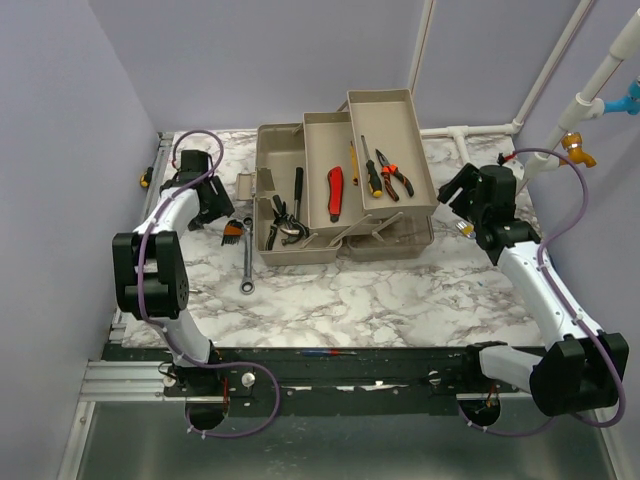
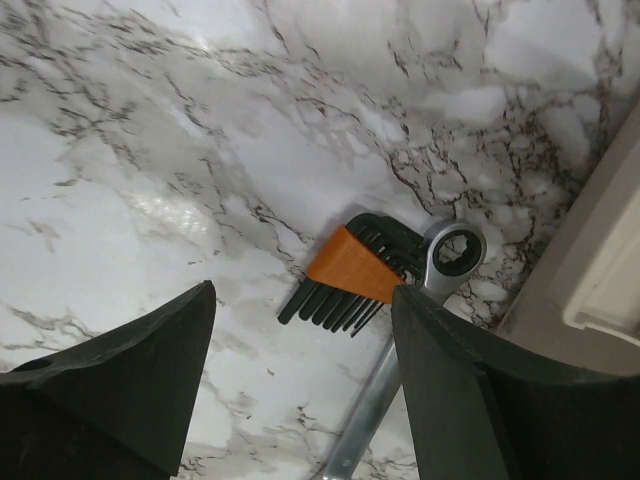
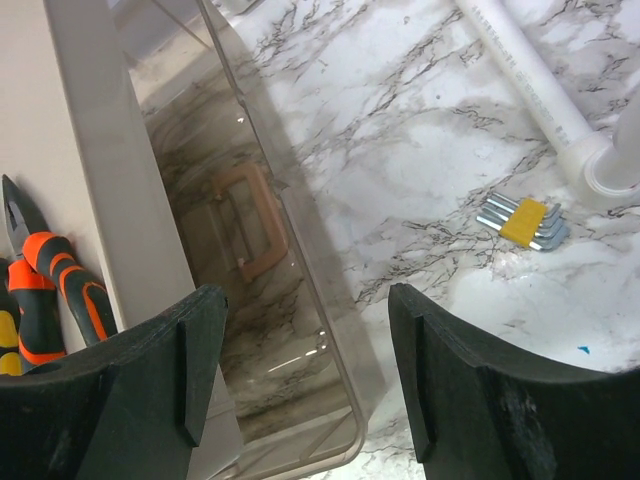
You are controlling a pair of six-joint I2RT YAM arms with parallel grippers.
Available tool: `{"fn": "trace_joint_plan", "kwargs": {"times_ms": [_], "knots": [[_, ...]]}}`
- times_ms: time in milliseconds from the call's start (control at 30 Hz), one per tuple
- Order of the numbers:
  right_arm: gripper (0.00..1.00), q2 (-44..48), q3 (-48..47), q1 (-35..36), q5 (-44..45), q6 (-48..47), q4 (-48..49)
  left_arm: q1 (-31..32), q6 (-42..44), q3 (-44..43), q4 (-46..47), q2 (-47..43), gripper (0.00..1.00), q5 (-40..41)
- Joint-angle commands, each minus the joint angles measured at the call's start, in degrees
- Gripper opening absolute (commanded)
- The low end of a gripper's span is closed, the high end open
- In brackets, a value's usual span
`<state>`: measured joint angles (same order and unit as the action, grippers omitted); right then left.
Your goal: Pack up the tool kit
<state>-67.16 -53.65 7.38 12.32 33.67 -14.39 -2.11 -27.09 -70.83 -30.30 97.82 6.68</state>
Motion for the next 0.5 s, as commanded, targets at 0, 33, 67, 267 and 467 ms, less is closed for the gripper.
{"fn": "trace_joint_plan", "kwargs": {"times_ms": [0, 33, 67, 267, 467], "knots": [[0.72, 1.0, -1.4, -0.1, -2.1, 0.3, 1.3, -0.1, 4.8, -4.2, -4.7, 4.7, 0.73, -9.3], [0.72, 1.0, -1.2, -0.1, -2.3, 0.4, 1.4, -0.1, 5.1, -5.3, -5.5, 6.1, 0.73, -9.9], [0.72, 1.0, -1.2, -0.1, -2.5, 0.5, 1.5, -0.1, 5.3, -6.7, -7.2, 7.3, 0.73, -10.0], [0.72, 1.8, -1.2, -0.1, -2.6, 0.9, 1.9, 0.7, 4.9, -15.0, -16.4, 17.7, 0.75, -9.1], [0.72, 3.3, -0.3, -0.1, -2.7, 1.0, 2.4, 1.9, 3.5, -20.2, -21.7, 22.0, 0.66, -3.2]]}}
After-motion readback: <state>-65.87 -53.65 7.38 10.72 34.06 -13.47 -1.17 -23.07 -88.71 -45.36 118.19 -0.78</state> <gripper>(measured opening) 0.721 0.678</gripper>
